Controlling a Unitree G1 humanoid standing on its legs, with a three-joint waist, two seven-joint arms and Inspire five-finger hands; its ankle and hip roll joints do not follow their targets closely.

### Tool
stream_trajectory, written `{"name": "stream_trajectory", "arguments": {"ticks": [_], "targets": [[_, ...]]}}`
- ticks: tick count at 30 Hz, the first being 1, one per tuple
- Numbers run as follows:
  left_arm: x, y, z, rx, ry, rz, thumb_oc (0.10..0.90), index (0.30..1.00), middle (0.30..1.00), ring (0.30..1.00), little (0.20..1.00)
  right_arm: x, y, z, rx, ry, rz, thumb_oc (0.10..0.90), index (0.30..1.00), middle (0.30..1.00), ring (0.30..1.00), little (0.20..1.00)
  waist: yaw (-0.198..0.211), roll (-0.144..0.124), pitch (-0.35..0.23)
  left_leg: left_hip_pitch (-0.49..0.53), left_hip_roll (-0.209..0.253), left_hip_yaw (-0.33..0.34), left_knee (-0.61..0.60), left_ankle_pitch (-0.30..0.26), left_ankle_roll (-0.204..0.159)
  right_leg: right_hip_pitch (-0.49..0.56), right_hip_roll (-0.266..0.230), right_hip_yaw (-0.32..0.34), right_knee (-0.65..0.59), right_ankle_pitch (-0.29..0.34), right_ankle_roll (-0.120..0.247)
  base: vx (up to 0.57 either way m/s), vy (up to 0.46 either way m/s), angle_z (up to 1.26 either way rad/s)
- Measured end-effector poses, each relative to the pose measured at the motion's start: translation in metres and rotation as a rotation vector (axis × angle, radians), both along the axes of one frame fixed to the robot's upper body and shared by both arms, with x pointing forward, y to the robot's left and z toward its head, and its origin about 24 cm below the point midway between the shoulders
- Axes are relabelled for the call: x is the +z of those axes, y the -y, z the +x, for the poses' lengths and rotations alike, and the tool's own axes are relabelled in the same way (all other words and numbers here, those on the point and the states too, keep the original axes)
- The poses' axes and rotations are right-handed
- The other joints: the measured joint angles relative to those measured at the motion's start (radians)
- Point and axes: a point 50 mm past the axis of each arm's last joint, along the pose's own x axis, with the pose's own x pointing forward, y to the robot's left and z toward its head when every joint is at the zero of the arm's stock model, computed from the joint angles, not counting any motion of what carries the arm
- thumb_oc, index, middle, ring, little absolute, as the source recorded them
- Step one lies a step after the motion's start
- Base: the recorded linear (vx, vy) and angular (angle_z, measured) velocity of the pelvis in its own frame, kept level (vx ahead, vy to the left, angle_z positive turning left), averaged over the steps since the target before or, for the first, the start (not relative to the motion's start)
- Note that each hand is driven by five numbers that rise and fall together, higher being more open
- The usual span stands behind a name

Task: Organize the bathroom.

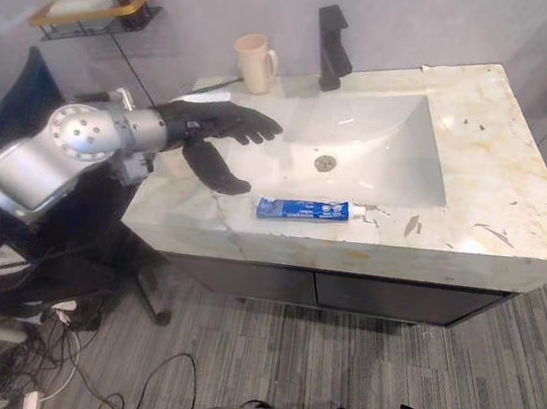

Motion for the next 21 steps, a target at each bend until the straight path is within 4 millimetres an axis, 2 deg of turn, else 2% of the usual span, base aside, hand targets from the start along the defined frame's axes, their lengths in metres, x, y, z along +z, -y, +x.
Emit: {"name": "stream_trajectory", "arguments": {"ticks": [5, 13, 21], "targets": [[-0.018, 0.007, 0.005, 0.006, -0.067, -0.015, 0.800, 0.900, 0.900, 0.900, 0.900, 0.000, 0.000, 0.000, 0.000, -0.004, -0.001, 0.800, 0.900, 0.900, 0.900, 0.900, -0.016, -0.002, 0.002, -0.002, -0.001, 0.016, 0.010, 0.000, 0.000, 0.000, -0.002, 0.008, 0.000, 0.000, 0.000, 0.00, 0.007, -0.06], [-0.048, 0.016, 0.016, 0.046, -0.130, 0.000, 0.800, 0.900, 0.900, 0.900, 0.900, 0.000, -0.001, 0.003, 0.027, -0.010, -0.002, 0.800, 0.900, 0.900, 0.900, 0.900, -0.019, -0.011, 0.010, -0.018, -0.008, 0.022, 0.050, 0.000, 0.000, 0.003, -0.011, 0.013, 0.000, 0.000, 0.000, 0.00, 0.000, -0.02], [-0.065, 0.012, 0.023, 0.116, -0.117, 0.074, 0.800, 0.900, 0.900, 0.900, 0.900, 0.002, -0.002, 0.013, 0.039, 0.007, -0.009, 0.800, 0.900, 0.900, 0.900, 0.900, -0.037, -0.032, 0.024, -0.033, -0.016, 0.022, 0.089, 0.001, -0.002, 0.010, -0.021, 0.013, 0.001, 0.000, 0.000, 0.00, -0.002, 0.02]]}}
